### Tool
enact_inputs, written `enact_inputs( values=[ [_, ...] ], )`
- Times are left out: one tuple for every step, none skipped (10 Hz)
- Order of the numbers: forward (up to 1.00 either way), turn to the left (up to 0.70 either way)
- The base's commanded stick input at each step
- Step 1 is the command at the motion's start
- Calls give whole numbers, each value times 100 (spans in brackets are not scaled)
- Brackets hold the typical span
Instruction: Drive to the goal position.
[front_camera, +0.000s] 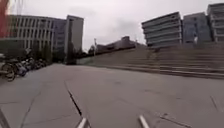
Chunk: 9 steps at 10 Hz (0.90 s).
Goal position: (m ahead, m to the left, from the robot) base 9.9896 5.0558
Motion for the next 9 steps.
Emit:
enact_inputs(
  values=[
    [100,9],
    [100,21],
    [100,16],
    [100,2],
    [100,10],
    [100,37],
    [100,30],
    [100,27],
    [100,22]
  ],
)
